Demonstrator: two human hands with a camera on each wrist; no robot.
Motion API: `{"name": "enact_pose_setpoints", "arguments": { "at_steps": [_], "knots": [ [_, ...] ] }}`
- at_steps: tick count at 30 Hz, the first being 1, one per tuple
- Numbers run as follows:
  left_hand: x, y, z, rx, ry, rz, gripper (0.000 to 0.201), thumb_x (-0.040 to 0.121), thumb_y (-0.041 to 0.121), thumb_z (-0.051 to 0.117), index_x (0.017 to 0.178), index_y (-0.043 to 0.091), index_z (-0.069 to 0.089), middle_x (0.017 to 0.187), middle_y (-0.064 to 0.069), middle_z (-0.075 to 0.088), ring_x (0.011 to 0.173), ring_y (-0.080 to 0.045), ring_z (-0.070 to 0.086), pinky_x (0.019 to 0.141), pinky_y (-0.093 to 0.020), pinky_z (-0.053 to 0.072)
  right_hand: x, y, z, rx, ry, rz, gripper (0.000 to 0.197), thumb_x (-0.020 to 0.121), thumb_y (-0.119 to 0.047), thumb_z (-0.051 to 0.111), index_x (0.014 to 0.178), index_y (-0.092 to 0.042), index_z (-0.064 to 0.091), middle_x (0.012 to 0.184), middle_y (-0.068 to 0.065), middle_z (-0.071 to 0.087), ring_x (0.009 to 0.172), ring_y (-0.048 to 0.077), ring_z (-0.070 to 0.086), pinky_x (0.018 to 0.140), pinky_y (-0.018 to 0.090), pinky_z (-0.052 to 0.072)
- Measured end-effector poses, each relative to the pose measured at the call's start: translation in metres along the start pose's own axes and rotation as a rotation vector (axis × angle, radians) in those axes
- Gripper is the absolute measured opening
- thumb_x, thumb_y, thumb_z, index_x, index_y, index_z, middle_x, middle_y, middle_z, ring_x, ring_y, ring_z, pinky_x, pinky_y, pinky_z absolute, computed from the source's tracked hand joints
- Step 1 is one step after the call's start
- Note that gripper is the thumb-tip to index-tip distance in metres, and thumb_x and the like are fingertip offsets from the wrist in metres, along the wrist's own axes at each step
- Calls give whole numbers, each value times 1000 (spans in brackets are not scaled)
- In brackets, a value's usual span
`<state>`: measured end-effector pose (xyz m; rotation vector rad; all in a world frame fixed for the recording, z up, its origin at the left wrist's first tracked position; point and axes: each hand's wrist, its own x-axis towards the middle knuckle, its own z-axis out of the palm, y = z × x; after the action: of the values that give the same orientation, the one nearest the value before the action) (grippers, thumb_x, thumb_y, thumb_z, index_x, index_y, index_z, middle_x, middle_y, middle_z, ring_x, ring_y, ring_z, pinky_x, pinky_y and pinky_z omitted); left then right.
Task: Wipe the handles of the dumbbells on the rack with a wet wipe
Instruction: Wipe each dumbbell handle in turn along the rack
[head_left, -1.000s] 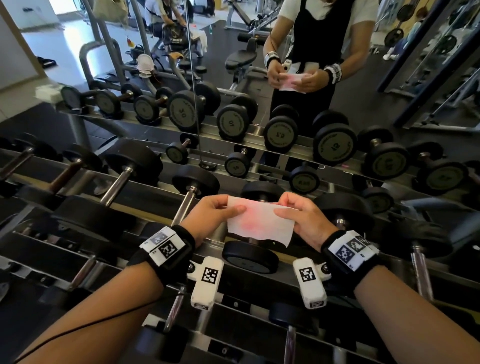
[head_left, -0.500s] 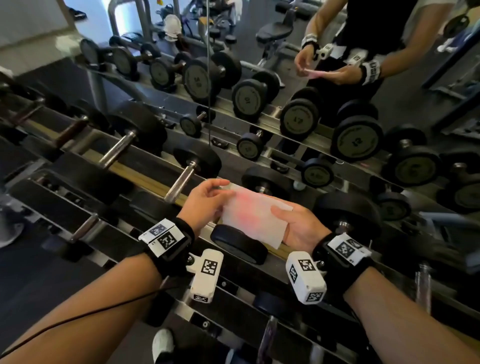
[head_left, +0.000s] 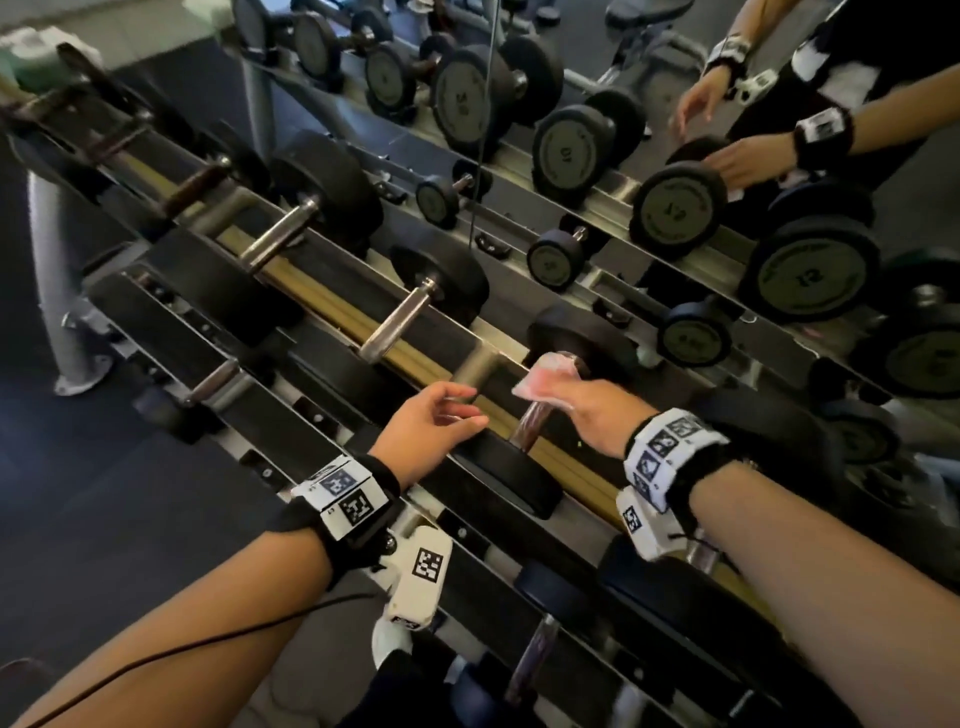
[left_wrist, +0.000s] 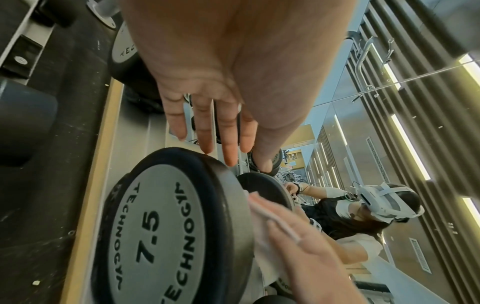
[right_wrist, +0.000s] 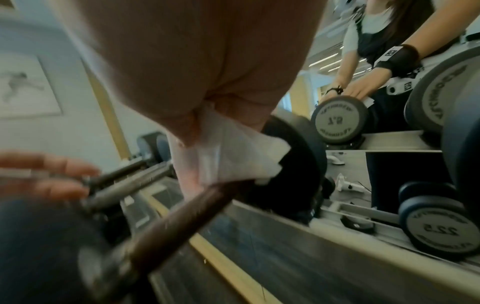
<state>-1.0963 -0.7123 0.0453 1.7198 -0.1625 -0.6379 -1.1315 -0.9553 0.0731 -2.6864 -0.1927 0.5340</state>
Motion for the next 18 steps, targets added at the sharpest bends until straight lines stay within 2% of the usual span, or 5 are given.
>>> {"name": "enact_pose_setpoints", "arguments": {
  "at_steps": [3, 10, 12, 14, 18],
  "knots": [
    [6, -7, -2, 70, -15, -1, 37, 79, 20, 82, 110, 31, 65, 110, 3, 70, 109, -23, 64, 104, -46, 48, 9, 1, 11, -17, -27, 31, 48, 102, -2, 35, 146, -17, 45, 159, 6, 29, 148, 27, 24, 120, 36, 18],
    [11, -8, -1, 248, -128, -8, 29, 75, 39, 83, 101, 43, 71, 110, 16, 69, 114, -5, 58, 109, -40, 42, 16, -6, 1, -149, -208, 49, 47, 105, -19, 36, 152, -11, 33, 163, 13, 16, 151, 28, 10, 120, 34, 2],
    [11, -8, 0, 259, -133, -18, 24, 76, 39, 82, 97, 43, 72, 103, 17, 70, 106, -3, 61, 106, -38, 45, 18, -16, 0, -293, -272, 19, 46, 104, -19, 37, 149, -15, 33, 158, 18, 23, 147, 34, 17, 119, 42, 10],
    [10, -8, 0, 244, -129, -27, 20, 77, 38, 81, 95, 42, 74, 101, 17, 71, 103, -3, 63, 104, -38, 46, 15, -21, 4, -445, -361, -49, 45, 103, -23, 38, 146, -17, 29, 152, 9, 26, 144, 32, 22, 115, 48, 23],
    [9, -10, -1, 237, -133, -20, 15, 79, 40, 79, 90, 48, 74, 101, 22, 71, 102, 2, 62, 101, -30, 44, 8, -16, 2, -463, -489, -137, 60, 103, -30, 37, 156, -30, 8, 163, -6, 7, 150, 19, 4, 119, 51, 9]
  ]
}}
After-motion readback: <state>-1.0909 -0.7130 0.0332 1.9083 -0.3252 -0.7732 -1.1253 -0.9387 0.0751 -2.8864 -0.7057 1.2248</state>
